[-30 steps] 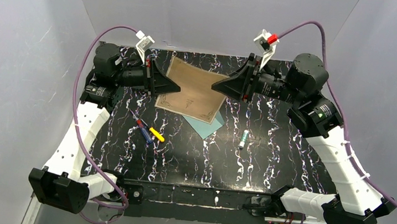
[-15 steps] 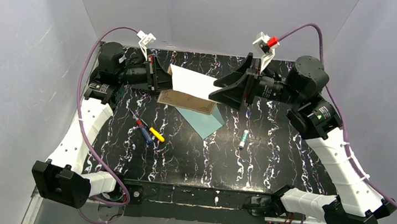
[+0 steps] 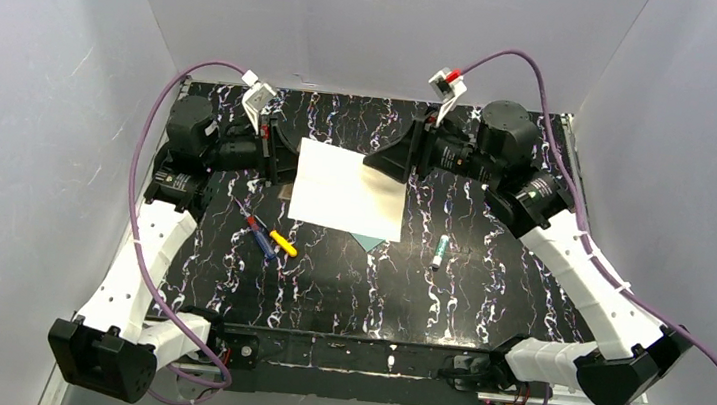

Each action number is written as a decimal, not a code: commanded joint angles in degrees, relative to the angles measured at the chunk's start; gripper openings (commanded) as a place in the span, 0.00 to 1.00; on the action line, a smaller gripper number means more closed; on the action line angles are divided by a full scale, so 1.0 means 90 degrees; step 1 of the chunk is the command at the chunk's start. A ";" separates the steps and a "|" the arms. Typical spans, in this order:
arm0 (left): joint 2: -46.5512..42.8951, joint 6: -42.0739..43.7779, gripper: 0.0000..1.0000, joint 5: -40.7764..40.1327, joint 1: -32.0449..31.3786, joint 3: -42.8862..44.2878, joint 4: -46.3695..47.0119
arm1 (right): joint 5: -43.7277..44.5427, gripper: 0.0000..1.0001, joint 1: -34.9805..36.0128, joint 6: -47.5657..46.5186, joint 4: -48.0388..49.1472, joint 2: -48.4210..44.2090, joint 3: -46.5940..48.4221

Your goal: Place the letter into the envelope and seal it

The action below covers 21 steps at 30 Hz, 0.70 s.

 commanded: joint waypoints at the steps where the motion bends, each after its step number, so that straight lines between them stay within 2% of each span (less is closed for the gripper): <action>1: -0.0148 0.0088 0.00 0.0593 0.0032 0.0100 0.0225 | -0.0634 0.63 -0.0010 -0.1279 -0.0897 -0.0024 0.0536; 7: -0.0111 0.0067 0.00 0.0897 0.0033 0.0251 0.0222 | -0.0129 0.68 -0.0011 -0.2103 -0.1727 -0.0004 0.0917; 10: -0.0058 0.0069 0.00 0.1170 0.0031 0.0274 0.0215 | -0.0179 0.80 -0.0011 -0.2174 -0.1777 0.0026 0.1182; 13: -0.0075 0.0043 0.00 0.1504 0.0029 0.0289 0.0224 | -0.0747 0.87 -0.0013 -0.2177 -0.1755 0.0166 0.1305; 16: -0.0192 0.0085 0.00 0.1731 0.0025 0.0306 0.0224 | -0.1495 0.86 -0.0010 -0.2125 -0.1933 0.0496 0.1497; 21: -0.0273 0.0111 0.00 0.1803 0.0029 0.0315 0.0224 | -0.2364 0.70 0.0013 -0.1773 -0.1730 0.0758 0.1599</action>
